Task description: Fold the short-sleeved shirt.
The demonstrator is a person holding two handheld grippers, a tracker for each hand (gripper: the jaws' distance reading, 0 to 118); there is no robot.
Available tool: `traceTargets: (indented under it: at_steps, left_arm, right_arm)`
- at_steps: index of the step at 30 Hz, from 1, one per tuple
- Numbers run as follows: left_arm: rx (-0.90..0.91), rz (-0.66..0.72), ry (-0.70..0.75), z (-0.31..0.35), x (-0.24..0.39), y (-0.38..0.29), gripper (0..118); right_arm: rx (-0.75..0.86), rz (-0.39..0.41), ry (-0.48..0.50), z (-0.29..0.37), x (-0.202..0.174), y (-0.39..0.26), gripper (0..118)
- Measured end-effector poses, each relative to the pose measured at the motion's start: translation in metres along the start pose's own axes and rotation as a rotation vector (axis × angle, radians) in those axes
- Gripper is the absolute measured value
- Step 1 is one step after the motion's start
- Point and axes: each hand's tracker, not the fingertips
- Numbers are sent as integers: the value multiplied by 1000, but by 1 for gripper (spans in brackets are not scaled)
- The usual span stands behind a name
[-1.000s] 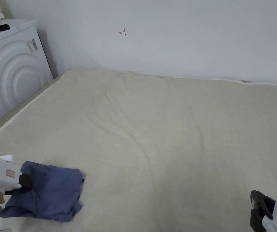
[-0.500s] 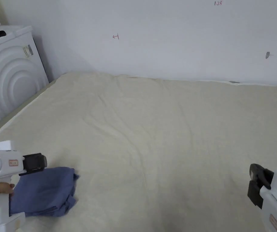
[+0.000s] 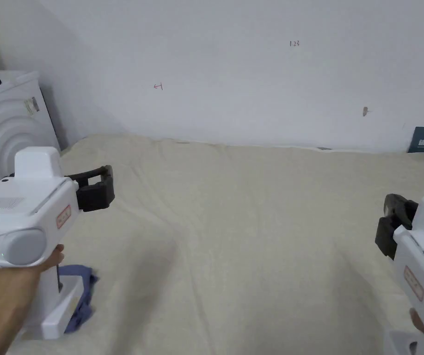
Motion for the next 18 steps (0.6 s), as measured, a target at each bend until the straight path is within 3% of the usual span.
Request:
traceTargets:
  at_steps: [6,11,13,14,15,17,18]
  left_arm:
    - [118,51,-71,25,67,-6,106]
    - [139,58,-131,29,112,-26,85]
    - [133,57,-157,30,126,-35,73]
    - [127,53,-168,30,131,-39,61]
    - [130,59,-175,32,139,-43,38]
    - [134,51,-187,32,149,-52,32]
    - [130,49,-184,31,154,-55,18]
  right_arm:
    - [48,17,-28,20,23,7,2]
    - [70,37,-56,31,41,6,2]
    - [75,41,-66,39,42,8,2]
    - [77,38,-68,42,43,8,2]
    - [80,36,-73,44,45,8,2]
    - [82,35,-82,47,47,9,2]
    - [82,35,-84,49,48,9,2]
